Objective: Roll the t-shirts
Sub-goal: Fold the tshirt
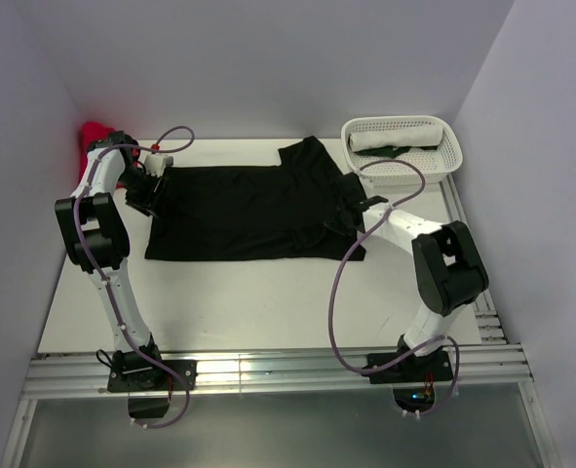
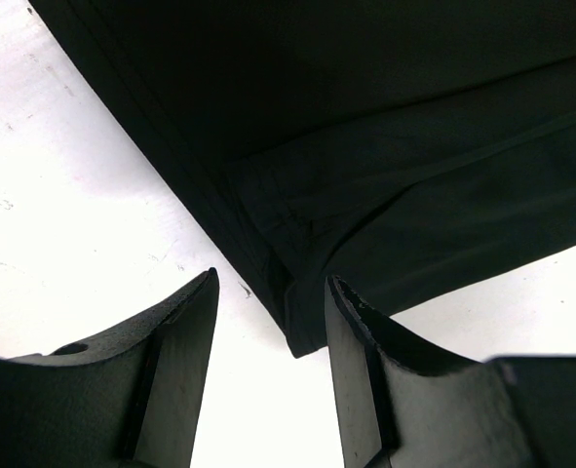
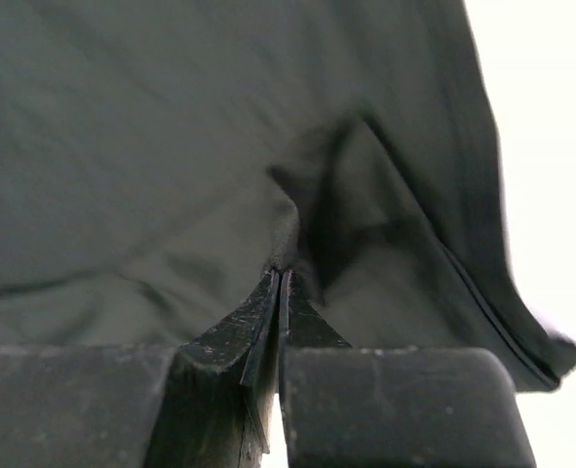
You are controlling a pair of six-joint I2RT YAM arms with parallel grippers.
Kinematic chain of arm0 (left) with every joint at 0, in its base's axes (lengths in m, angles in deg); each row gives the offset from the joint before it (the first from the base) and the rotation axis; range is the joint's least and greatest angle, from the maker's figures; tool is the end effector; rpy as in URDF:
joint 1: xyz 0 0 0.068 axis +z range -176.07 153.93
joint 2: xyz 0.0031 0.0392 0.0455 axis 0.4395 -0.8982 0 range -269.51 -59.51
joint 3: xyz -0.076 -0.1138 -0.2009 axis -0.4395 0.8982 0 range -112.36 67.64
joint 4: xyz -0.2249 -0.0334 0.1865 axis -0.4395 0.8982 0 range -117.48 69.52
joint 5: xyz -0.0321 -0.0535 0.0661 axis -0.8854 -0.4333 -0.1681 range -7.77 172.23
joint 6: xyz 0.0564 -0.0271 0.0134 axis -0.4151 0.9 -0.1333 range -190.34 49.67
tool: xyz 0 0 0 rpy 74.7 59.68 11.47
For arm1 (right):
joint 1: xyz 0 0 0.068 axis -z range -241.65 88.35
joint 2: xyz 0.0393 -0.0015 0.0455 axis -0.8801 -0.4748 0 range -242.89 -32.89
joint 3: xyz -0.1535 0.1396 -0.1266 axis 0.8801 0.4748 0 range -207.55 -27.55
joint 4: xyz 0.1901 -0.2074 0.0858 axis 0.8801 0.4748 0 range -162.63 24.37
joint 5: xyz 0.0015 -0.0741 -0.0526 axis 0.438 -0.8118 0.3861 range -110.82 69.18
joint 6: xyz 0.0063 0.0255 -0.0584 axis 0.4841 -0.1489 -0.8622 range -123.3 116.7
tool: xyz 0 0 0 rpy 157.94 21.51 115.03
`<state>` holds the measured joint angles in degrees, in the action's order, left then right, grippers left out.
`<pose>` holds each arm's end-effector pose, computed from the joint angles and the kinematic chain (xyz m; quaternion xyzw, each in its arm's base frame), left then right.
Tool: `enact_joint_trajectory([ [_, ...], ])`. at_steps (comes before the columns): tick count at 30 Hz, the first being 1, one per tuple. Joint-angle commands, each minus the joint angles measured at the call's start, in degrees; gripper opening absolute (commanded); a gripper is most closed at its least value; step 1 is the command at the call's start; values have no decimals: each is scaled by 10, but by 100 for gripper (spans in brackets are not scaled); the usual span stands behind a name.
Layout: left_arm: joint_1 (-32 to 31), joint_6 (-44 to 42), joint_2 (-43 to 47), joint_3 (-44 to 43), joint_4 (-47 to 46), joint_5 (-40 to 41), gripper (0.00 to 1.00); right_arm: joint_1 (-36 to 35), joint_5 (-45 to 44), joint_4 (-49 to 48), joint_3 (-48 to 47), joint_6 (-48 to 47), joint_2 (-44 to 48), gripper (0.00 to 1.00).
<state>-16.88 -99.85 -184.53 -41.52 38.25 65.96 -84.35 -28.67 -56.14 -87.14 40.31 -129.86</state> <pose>0.4533 0.0592 0.1656 0.1844 0.9700 -0.1091 0.1153 0.3527 0.1402 0.1234 0.1930 0.9289 0.1146 0.2947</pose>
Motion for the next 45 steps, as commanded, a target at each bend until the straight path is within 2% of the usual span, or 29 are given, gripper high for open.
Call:
enact_joint_trajectory([
  [1, 2, -11, 28, -1, 1, -13, 53, 14, 6, 10, -68, -17, -28, 4],
  [5, 1, -12, 22, -3, 2, -11, 53, 34, 21, 27, -153, -27, -94, 2],
  [14, 2, -15, 9, -13, 4, -5, 53, 78, 55, 42, -275, -33, -206, 1],
  [27, 1, -16, -1, -17, 2, -4, 53, 90, 61, 11, -312, -19, -260, 1],
  [30, 2, -14, 0, -14, -1, -4, 54, 91, 65, 12, -316, -19, -263, 14],
  [31, 2, -13, -1, -13, -3, -3, 54, 91, 63, 11, -317, -18, -260, 23],
  [34, 2, -11, -1, -14, -7, -3, 54, 89, 58, -1, -297, -17, -240, 39],
  [35, 2, -10, -1, -14, -11, -2, 54, 90, 56, -6, -283, -16, -234, 42],
  [37, 2, -5, 0, -17, -17, 1, 55, 89, 51, -11, -272, -16, -213, 45],
  [45, 1, 1, -1, -27, -16, -7, 57, 64, 15, -3, -195, -14, -131, 46],
])
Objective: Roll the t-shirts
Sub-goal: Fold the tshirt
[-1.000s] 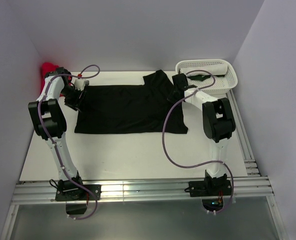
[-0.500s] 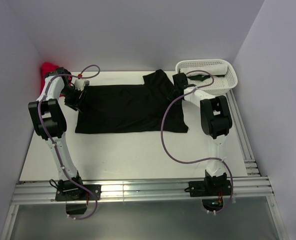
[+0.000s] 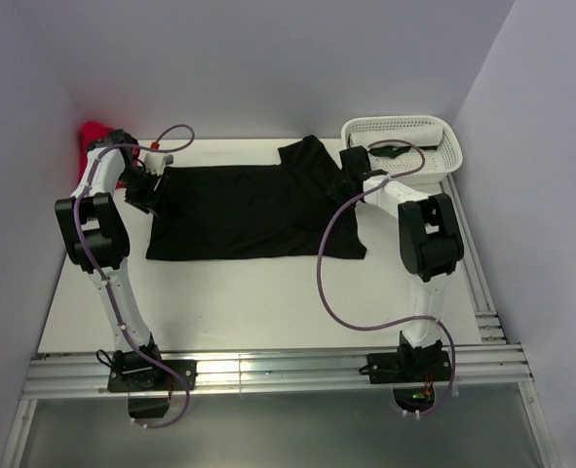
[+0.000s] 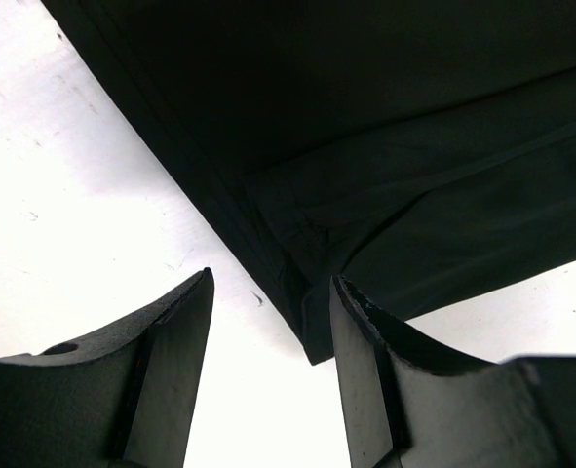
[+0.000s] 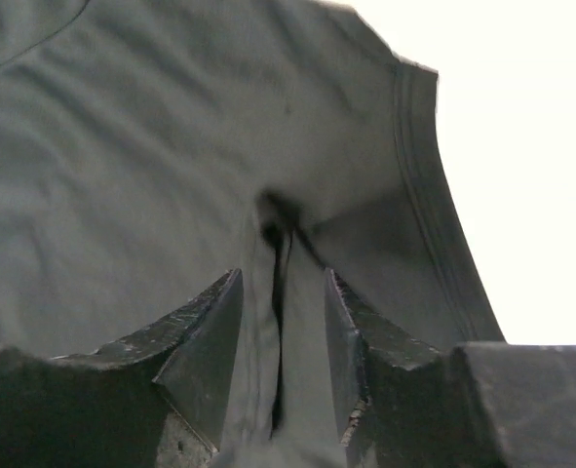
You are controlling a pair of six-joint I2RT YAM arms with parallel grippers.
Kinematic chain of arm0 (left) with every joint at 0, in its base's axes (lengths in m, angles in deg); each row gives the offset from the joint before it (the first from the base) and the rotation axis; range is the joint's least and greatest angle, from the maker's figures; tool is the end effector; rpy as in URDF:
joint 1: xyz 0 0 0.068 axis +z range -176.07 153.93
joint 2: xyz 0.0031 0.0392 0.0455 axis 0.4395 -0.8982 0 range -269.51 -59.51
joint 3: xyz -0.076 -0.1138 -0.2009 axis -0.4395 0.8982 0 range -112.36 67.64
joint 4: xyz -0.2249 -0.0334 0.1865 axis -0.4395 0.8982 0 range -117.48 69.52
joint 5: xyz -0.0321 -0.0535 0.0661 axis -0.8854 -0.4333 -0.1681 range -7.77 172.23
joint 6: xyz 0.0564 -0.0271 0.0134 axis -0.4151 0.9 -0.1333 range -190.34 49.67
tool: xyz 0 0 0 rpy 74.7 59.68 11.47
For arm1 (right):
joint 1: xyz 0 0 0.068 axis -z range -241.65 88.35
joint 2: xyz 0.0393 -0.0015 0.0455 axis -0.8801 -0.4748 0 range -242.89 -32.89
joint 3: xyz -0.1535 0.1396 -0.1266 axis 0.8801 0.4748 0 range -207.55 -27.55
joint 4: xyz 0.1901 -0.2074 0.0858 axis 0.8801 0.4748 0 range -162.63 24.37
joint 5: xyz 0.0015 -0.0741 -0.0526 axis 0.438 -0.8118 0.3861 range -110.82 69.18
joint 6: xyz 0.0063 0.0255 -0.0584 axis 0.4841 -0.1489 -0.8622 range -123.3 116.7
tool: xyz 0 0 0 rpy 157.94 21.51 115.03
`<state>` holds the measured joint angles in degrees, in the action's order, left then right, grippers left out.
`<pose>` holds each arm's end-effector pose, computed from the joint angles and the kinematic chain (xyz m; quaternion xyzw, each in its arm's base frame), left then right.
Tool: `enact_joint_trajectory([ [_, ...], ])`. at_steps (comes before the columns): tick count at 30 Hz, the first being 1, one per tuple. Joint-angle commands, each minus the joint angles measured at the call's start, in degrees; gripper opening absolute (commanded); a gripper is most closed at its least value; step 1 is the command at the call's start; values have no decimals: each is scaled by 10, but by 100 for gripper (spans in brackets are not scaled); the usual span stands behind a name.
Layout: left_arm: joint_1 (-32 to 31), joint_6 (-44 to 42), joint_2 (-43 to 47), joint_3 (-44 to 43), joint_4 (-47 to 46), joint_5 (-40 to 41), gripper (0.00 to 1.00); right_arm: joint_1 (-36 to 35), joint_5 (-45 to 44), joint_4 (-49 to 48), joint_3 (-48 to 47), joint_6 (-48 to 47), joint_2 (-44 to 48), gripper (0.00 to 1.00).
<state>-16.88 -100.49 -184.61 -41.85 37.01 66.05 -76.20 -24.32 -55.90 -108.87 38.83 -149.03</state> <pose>0.4567 0.0598 0.1671 0.1914 0.9677 -0.1033 0.1277 0.4492 0.1135 0.1157 0.2348 0.9142 0.1308 0.3034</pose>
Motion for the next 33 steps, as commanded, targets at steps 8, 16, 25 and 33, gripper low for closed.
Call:
enact_joint_trajectory([
  [8, 1, 7, 0, -27, -1, -12, 57, -72, -28, -38, 119, 35, 114, 48],
  [16, 1, 1, 16, -7, -6, -14, 57, -98, -15, -72, 154, 66, 108, 48],
  [25, 2, 2, 15, -9, -5, -17, 56, -102, -10, -68, 127, 71, 83, 16],
  [33, 1, 2, 11, -12, -7, -17, 56, -102, -9, -45, 72, 59, 57, 1],
])
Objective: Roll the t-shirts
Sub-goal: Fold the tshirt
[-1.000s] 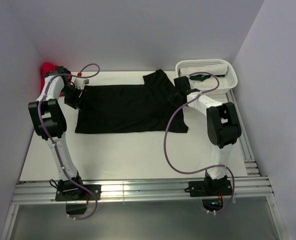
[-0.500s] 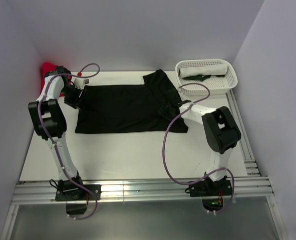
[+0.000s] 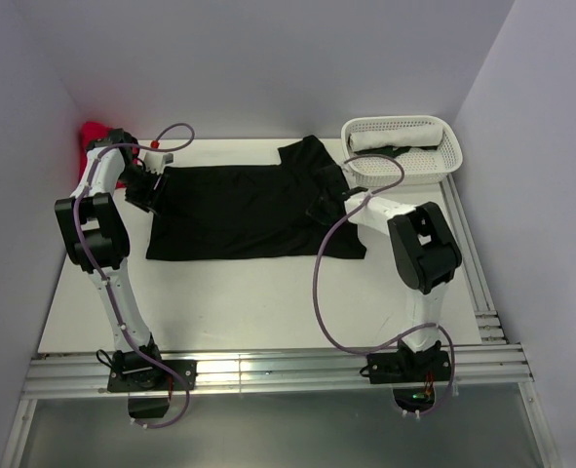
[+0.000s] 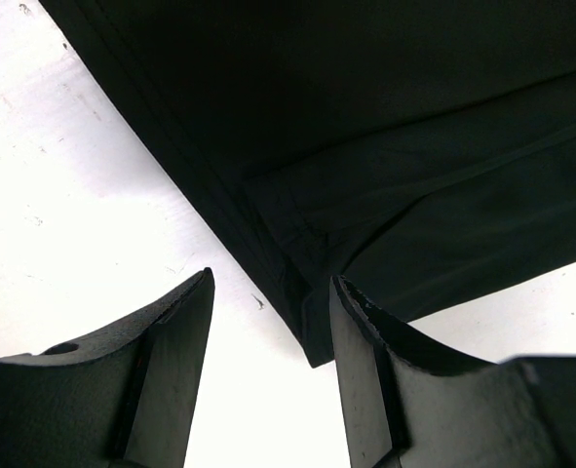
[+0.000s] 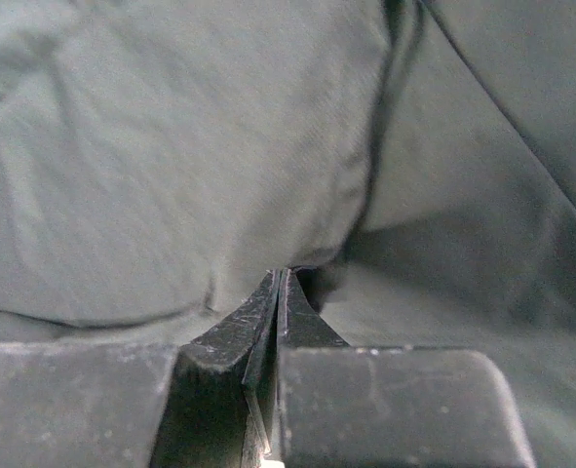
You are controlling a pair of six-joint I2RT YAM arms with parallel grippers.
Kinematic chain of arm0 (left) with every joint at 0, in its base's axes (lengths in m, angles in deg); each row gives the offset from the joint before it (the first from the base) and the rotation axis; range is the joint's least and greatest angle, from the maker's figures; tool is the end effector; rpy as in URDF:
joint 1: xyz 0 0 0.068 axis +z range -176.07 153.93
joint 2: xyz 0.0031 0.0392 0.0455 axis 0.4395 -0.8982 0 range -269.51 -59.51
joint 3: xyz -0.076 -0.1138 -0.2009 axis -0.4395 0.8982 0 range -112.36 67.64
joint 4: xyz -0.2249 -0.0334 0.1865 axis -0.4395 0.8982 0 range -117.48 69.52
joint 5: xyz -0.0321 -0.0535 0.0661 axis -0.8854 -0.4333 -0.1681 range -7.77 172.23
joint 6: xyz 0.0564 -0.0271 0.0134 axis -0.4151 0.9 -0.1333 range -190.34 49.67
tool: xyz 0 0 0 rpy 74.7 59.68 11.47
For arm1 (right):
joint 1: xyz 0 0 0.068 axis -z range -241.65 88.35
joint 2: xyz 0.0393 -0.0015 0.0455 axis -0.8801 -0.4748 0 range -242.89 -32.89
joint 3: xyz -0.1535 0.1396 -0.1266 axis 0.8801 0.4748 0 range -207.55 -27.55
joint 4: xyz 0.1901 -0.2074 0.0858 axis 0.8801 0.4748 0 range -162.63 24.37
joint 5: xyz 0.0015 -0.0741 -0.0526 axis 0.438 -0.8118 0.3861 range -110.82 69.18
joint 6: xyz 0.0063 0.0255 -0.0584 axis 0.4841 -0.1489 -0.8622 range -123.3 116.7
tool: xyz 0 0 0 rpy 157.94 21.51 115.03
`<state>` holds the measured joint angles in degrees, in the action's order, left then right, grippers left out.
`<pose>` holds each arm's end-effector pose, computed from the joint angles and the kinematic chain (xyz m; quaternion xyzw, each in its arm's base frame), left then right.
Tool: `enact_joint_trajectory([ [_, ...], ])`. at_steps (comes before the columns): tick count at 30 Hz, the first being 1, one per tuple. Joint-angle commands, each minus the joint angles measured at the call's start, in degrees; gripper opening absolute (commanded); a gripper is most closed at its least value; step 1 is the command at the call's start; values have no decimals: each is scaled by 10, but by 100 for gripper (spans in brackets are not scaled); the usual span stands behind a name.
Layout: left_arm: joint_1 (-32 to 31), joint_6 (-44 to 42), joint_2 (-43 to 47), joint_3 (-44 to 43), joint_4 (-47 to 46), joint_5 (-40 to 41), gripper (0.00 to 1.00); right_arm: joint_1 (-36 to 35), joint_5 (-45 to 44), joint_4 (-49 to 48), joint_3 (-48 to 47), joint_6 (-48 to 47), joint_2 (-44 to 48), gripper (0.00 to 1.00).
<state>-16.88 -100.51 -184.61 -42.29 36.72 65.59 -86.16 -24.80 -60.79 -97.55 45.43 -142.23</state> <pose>0.4584 0.0597 0.1697 0.1926 0.9663 -0.1048 0.1349 0.3916 0.1748 0.1065 0.2091 0.9192 0.1718 0.2862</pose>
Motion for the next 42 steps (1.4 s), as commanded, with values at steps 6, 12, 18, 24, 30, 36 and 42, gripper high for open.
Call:
enact_joint_trajectory([
  [6, 1, 2, 6, -8, -5, -12, 56, 0, 6, 22, -137, -21, -73, 0],
  [12, 2, 1, 0, -12, -4, -4, 57, 9, 21, 20, -199, -38, -128, 0],
  [18, 2, 4, -6, -17, -9, 2, 58, 13, 35, 5, -234, -55, -167, 1],
  [24, 5, 20, 7, -7, -38, -6, 71, 13, 37, -36, -231, -73, -169, 39],
  [30, 26, 45, 28, -24, -66, -48, 85, 15, 2, -52, -221, -95, -122, 59],
  [36, 47, 35, 31, -38, -26, -73, 86, 20, -10, -74, -197, -108, -57, 61],
  [42, 64, -34, 45, 21, 29, -79, 85, 19, -63, -10, -110, -80, 39, 59],
])
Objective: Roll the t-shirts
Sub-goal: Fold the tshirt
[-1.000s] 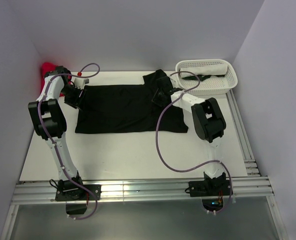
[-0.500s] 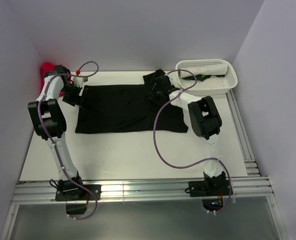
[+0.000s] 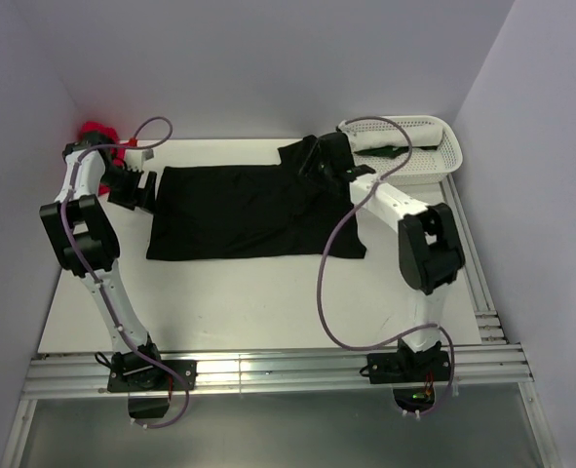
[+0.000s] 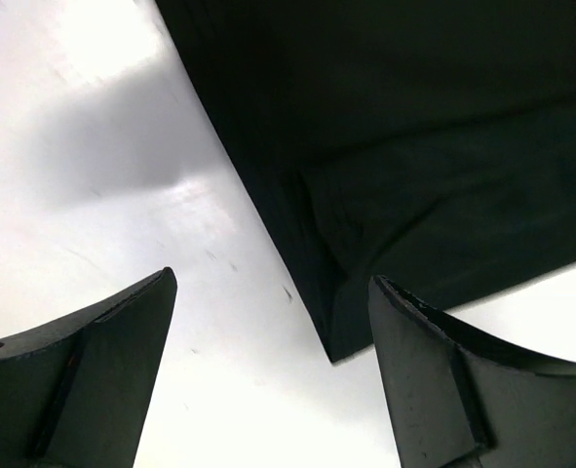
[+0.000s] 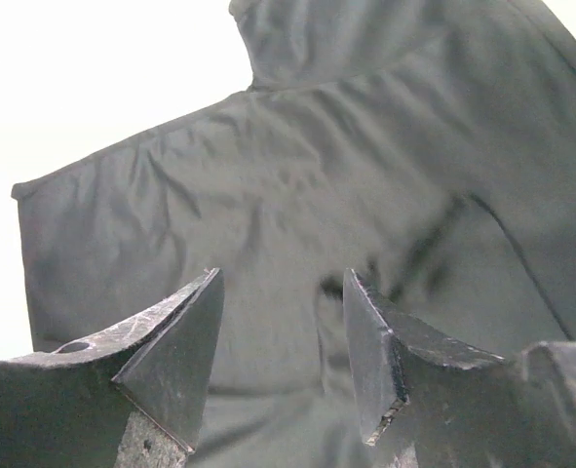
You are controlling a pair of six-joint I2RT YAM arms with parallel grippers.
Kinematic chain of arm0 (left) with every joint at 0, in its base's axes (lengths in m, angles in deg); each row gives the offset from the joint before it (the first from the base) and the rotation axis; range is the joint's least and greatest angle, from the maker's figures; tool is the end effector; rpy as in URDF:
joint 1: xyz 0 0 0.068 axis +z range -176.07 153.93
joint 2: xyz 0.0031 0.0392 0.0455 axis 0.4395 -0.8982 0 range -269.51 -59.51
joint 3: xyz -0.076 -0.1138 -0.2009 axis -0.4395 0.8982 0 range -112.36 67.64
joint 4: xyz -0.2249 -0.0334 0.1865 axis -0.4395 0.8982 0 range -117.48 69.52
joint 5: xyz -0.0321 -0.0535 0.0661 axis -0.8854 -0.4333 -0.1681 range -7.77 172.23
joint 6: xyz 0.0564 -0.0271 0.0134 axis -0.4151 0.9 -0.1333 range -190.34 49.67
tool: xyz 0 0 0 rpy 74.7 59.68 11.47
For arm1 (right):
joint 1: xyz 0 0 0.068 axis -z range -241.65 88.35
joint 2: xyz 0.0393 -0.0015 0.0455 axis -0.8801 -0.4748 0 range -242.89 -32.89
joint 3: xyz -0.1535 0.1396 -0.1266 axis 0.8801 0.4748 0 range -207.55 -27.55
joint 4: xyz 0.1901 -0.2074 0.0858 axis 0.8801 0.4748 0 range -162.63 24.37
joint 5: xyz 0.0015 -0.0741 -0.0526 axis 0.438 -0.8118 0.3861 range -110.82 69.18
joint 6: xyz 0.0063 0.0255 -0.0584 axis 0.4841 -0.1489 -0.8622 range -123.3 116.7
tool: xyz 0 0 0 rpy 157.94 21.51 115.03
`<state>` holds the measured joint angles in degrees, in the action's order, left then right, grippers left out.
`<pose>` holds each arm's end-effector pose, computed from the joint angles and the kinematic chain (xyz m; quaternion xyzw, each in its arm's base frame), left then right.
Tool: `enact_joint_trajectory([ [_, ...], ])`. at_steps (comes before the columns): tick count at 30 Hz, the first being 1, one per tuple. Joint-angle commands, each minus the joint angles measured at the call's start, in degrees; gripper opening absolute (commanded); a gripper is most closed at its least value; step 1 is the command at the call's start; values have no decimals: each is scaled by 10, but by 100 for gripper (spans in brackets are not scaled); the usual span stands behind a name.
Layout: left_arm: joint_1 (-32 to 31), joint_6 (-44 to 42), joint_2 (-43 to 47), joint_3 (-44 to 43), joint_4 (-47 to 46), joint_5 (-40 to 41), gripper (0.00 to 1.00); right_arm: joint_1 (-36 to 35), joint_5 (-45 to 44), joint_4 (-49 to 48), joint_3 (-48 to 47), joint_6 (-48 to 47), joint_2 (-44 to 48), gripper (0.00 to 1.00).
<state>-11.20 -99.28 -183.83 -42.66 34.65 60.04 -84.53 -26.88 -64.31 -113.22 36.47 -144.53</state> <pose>0.4552 0.1014 0.1803 0.1424 0.9640 -0.1331 0.1811 0.4493 0.1839 0.1923 0.1542 0.8697 0.2026 0.4229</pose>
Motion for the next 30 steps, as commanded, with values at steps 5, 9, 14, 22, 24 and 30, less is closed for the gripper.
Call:
enact_joint_trajectory([
  [5, 28, -93, 14, 39, 113, -48, 84, 3, -57, 41, 203, 43, 182, 59],
  [9, 29, -106, 12, 81, 119, -52, 84, 4, -69, 28, 324, 65, 287, 59],
  [14, 30, -89, 21, 123, 82, -39, 84, 4, -66, 12, 457, 98, 368, 60],
  [22, 28, -53, 17, 168, 37, -22, 83, 13, -84, 17, 548, 113, 464, 66],
  [24, 28, -40, 22, 183, 14, -8, 82, 19, -79, 14, 553, 111, 464, 66],
  [30, 26, -22, 28, 207, -11, 11, 68, 32, -62, -12, 559, 103, 428, 65],
])
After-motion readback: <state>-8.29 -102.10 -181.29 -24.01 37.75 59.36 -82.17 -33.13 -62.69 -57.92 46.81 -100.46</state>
